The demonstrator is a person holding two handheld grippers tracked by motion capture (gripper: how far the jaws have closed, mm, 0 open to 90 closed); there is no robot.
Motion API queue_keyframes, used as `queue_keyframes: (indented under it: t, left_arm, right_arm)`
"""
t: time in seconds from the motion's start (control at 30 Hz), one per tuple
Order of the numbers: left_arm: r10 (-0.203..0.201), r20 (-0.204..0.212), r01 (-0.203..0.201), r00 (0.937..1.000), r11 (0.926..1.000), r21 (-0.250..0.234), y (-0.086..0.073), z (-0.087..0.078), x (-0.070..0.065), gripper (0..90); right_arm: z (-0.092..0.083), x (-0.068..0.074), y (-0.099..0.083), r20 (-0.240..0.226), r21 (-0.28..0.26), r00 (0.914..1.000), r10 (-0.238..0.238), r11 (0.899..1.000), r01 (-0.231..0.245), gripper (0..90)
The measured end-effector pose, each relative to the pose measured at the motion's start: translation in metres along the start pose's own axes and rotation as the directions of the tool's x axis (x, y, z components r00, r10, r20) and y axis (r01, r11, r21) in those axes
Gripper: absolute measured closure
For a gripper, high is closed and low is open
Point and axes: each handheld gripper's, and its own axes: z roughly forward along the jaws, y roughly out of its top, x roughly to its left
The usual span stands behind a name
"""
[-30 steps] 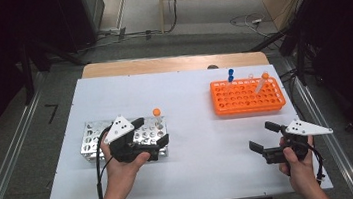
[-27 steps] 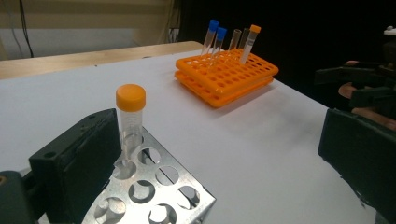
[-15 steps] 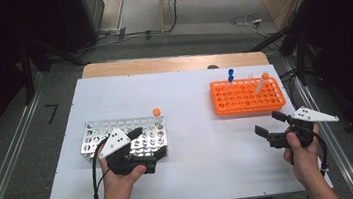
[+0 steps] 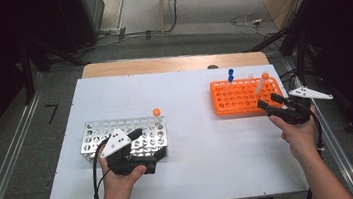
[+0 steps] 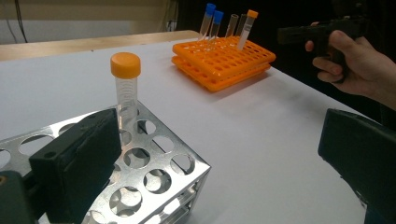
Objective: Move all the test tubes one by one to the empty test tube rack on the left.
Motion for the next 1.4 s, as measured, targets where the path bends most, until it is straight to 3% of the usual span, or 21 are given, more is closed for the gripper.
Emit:
queue_keyframes:
  t: [0.1, 0.17, 0.4, 0.6, 0.77, 1.03, 1.1, 1.27, 1.4]
  left_arm:
    - [-0.001, 0.002, 0.001, 1.0, 1.0, 0.0, 0.0, 0.001, 0.0, 0.0]
    - [0.002, 0.003, -0.002, 1.0, 1.0, 0.002, 0.0, 0.001, 0.0, 0.0]
    - [-0.006, 0.0, 0.006, 1.0, 1.0, -0.005, 0.001, -0.001, 0.001, 0.0]
    - [-0.01, -0.001, 0.01, 0.9999, 0.9999, -0.004, 0.0, -0.001, 0.002, 0.0]
    - [-0.009, -0.001, 0.009, 1.0, 0.9999, -0.006, 0.0, -0.001, 0.001, 0.0]
    - [-0.01, -0.003, 0.01, 0.9999, 0.9999, -0.008, 0.0, -0.002, 0.002, 0.0]
    - [-0.011, -0.002, 0.011, 0.9999, 0.9999, -0.007, 0.0, -0.001, 0.002, 0.0]
    - [-0.008, -0.002, 0.008, 1.0, 1.0, -0.004, 0.0, 0.0, 0.001, 0.0]
    - [-0.007, -0.002, 0.007, 1.0, 1.0, -0.005, 0.0, -0.001, 0.001, 0.0]
  right_arm:
    - [0.008, -0.004, 0.001, 0.023, 0.014, 0.9997, 0.0, 1.0, 0.0, 42.2]
    - [0.023, -0.011, 0.001, 0.049, 0.038, 0.9987, 0.012, 0.999, -0.013, 48.3]
    - [0.05, -0.024, 0.004, 0.096, 0.048, 0.9934, 0.063, 0.997, -0.068, 51.4]
    - [0.061, -0.027, 0.009, 0.108, 0.053, 0.9924, 0.058, 0.997, -0.064, 52.7]
    - [0.074, -0.028, 0.004, 0.156, 0.068, 0.9861, 0.057, 0.995, -0.068, 56.0]
    - [0.078, -0.029, 0.003, 0.171, 0.043, 0.9843, 0.044, 0.998, -0.052, 66.0]
    - [0.076, -0.029, 0.004, 0.151, 0.032, 0.988, 0.03, 0.999, -0.035, 72.7]
    - [0.074, -0.026, 0.005, 0.157, 0.029, 0.9876, 0.004, 1.0, -0.009, 72.9]
    - [0.066, -0.025, 0.009, 0.154, -0.01, 0.9881, -0.007, 1.0, 0.009, 73.1]
